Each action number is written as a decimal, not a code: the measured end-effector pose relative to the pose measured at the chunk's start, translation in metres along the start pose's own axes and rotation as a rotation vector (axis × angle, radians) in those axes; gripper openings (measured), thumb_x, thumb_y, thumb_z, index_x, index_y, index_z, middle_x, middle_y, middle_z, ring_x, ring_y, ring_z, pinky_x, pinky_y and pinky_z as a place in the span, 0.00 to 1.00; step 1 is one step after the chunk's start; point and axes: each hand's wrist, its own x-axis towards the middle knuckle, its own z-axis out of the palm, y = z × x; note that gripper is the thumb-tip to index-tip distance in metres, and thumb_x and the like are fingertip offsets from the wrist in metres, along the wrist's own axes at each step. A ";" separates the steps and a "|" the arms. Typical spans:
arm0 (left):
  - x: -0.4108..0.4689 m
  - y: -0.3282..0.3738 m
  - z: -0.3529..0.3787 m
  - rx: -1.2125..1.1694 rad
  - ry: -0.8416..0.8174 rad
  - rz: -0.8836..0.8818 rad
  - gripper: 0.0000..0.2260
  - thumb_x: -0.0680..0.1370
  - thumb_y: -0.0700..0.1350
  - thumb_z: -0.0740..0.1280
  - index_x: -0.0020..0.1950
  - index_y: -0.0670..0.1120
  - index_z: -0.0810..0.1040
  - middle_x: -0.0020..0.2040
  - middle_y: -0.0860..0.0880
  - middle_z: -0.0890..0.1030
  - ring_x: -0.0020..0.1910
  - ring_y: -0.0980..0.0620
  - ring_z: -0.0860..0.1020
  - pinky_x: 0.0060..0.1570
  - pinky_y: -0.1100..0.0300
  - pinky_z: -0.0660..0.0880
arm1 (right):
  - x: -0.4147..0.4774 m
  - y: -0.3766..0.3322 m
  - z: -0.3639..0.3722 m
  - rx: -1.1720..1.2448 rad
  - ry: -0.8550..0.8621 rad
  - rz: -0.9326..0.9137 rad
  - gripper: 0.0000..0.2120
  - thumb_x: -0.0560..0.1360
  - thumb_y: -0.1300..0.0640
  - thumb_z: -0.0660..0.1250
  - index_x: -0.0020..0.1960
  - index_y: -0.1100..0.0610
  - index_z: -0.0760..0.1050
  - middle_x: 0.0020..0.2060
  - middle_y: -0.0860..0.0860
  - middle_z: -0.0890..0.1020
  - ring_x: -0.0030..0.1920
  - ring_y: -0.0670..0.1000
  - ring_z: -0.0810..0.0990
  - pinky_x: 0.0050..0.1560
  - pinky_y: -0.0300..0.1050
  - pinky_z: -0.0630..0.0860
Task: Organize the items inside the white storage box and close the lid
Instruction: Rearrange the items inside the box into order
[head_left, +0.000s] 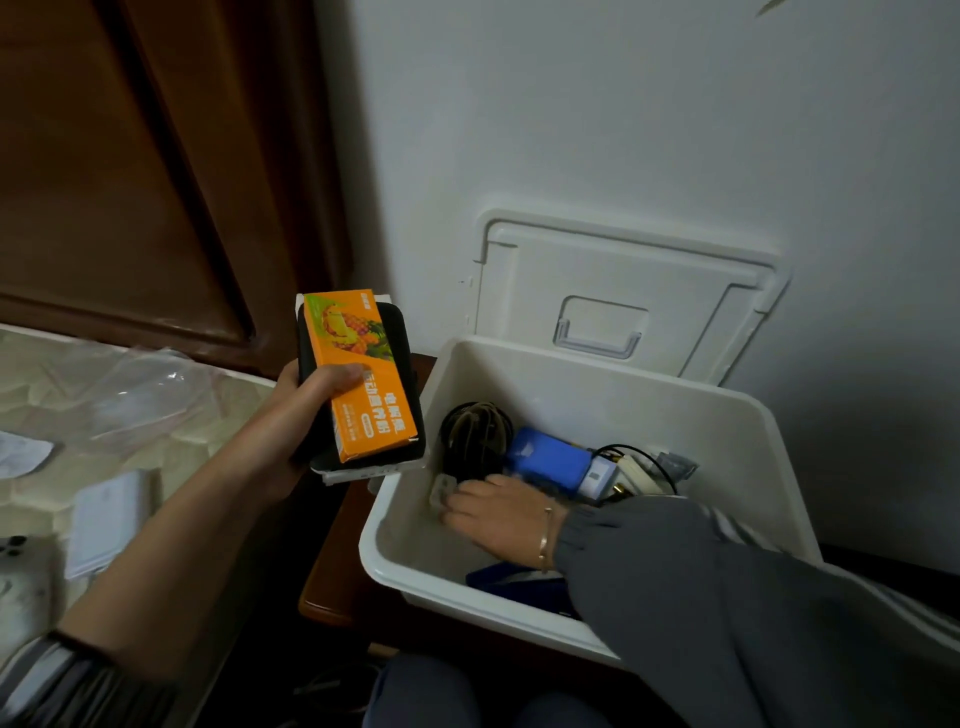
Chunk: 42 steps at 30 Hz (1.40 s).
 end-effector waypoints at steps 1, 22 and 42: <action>0.000 0.000 -0.002 0.000 -0.005 0.003 0.30 0.71 0.52 0.70 0.71 0.50 0.66 0.56 0.46 0.82 0.50 0.47 0.83 0.42 0.55 0.77 | 0.009 -0.005 0.001 -0.061 0.036 -0.023 0.17 0.73 0.59 0.60 0.59 0.50 0.76 0.57 0.47 0.80 0.56 0.48 0.78 0.49 0.42 0.73; 0.008 -0.014 0.004 -0.002 -0.076 0.046 0.37 0.61 0.57 0.72 0.69 0.51 0.68 0.53 0.48 0.84 0.48 0.49 0.84 0.41 0.56 0.78 | -0.066 0.028 -0.024 -0.226 0.216 0.098 0.05 0.60 0.57 0.71 0.29 0.51 0.76 0.27 0.45 0.76 0.28 0.47 0.74 0.32 0.41 0.67; 0.015 -0.028 0.017 -0.008 -0.140 0.033 0.36 0.63 0.57 0.74 0.69 0.54 0.67 0.52 0.51 0.85 0.47 0.49 0.84 0.39 0.57 0.79 | -0.044 -0.009 0.011 0.509 -0.302 0.164 0.19 0.74 0.52 0.67 0.60 0.60 0.70 0.54 0.60 0.76 0.53 0.61 0.76 0.51 0.54 0.75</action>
